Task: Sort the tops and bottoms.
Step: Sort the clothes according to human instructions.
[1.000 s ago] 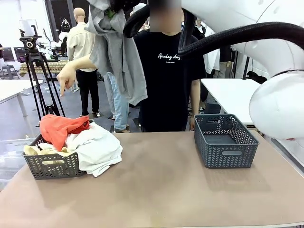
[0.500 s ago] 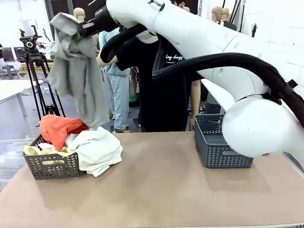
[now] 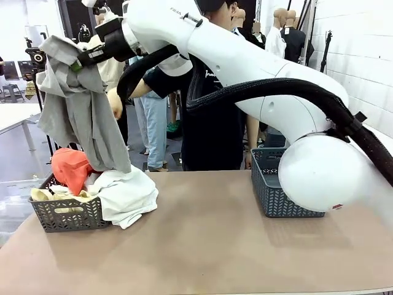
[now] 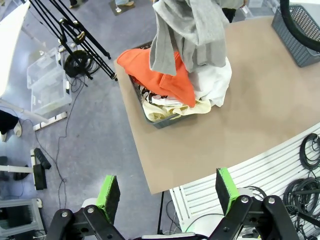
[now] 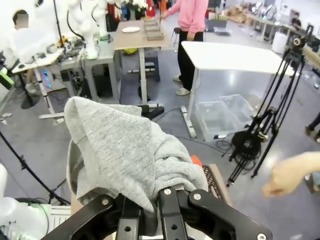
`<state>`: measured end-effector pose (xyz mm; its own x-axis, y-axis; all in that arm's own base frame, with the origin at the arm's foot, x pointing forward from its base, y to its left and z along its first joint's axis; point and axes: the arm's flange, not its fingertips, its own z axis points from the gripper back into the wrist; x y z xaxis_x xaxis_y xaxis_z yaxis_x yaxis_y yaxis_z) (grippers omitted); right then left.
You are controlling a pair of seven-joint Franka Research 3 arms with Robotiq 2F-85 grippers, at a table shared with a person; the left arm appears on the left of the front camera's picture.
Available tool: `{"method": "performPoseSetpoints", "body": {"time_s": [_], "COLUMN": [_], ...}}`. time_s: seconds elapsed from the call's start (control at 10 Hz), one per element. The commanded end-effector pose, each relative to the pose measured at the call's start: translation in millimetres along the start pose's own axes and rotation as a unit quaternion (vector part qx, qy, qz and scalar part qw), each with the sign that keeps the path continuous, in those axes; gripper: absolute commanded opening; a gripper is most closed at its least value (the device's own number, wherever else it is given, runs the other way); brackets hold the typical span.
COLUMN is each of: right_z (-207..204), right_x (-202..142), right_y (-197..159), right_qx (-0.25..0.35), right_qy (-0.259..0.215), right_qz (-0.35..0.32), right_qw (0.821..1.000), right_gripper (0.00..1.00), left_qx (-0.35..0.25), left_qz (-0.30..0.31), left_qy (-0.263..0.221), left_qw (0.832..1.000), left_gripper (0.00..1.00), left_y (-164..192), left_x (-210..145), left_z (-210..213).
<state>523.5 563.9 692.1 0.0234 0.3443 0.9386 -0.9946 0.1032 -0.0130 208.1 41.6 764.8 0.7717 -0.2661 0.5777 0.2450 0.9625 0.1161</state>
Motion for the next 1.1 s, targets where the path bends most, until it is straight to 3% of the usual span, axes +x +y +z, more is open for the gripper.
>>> {"method": "performPoseSetpoints", "body": {"time_s": [0.0,0.3,0.4,0.6,0.7,1.0], "right_z": [11.1,10.0,-30.0,-115.9,-151.1,-197.3], "right_x": [13.4,10.9,4.4,5.4,1.6,-23.5], "right_y": [5.0,3.1,-26.2,-68.3,-82.1,-108.1], "right_qx": [-0.01,-0.006,0.053,0.089,0.083,0.057], "right_qy": [-0.002,-0.004,0.017,0.035,0.076,0.141], "right_qz": [0.0,0.006,0.001,0.046,0.051,0.05], "right_qw": [1.0,1.0,0.998,0.994,0.992,0.987], "right_gripper": [0.0,0.0,0.0,0.0,0.0,0.0], "left_qx": [0.005,0.005,0.005,0.005,0.005,0.005], "left_qz": [0.002,0.002,0.002,0.002,0.002,0.002], "left_qy": [0.005,0.005,0.005,0.005,0.005,0.005], "left_qw": [1.0,1.0,1.0,1.0,1.0,1.0], "left_gripper": [1.0,1.0,1.0,1.0,1.0,1.0], "left_y": [0.9,0.9,0.9,0.9,0.9,0.9], "left_x": [-1.8,-1.8,-1.8,-1.8,-1.8,-1.8], "left_z": [1.9,1.9,1.9,1.9,1.9,1.9]}}
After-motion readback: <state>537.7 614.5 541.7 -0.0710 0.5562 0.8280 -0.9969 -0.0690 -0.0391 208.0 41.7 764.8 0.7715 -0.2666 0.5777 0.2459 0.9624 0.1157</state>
